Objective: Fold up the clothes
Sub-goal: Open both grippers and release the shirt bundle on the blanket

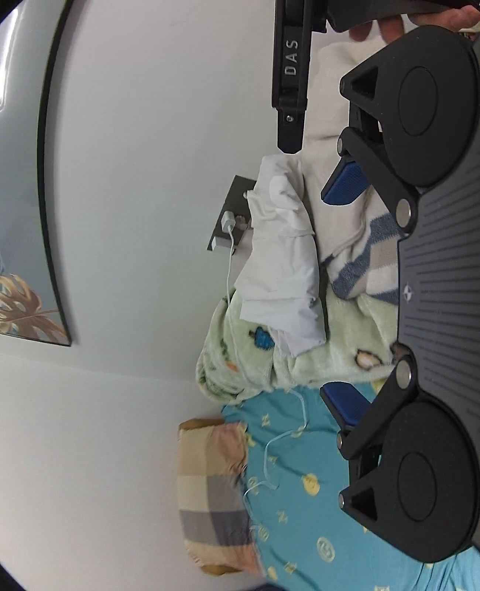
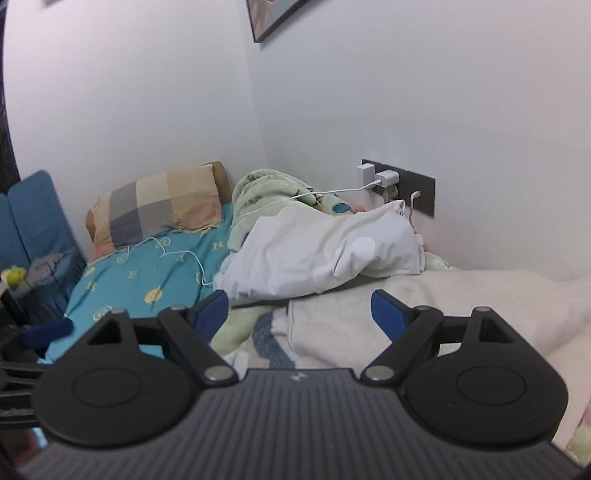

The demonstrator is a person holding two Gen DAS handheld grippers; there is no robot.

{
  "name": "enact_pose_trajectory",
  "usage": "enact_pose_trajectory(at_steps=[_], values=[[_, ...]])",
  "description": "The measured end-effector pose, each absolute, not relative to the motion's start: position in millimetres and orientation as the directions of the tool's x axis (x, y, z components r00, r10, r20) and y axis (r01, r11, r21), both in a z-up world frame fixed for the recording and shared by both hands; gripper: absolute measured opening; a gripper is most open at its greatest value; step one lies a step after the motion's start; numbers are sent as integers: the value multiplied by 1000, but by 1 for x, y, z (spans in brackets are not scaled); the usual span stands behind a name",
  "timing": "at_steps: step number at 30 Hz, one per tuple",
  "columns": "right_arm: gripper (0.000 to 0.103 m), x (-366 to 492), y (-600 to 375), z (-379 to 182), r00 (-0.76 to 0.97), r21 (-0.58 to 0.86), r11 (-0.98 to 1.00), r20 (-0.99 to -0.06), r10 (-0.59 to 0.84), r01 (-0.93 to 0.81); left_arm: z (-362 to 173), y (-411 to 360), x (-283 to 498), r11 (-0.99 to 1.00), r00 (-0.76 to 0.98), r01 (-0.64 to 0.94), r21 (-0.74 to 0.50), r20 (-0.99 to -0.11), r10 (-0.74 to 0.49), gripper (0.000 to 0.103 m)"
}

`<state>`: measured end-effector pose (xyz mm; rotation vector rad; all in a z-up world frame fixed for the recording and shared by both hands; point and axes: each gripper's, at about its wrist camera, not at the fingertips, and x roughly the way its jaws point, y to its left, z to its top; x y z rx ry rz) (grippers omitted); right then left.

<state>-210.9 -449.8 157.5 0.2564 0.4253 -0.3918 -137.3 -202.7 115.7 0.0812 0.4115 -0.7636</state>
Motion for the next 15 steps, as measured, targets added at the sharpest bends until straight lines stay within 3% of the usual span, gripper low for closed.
enact_pose_trajectory(at_steps=[15], values=[[86, -254, -390, 159, 860, 96, 902, -359, -363, 421, 123, -145, -188, 770, 719, 637, -42, -328, -613, 103]])
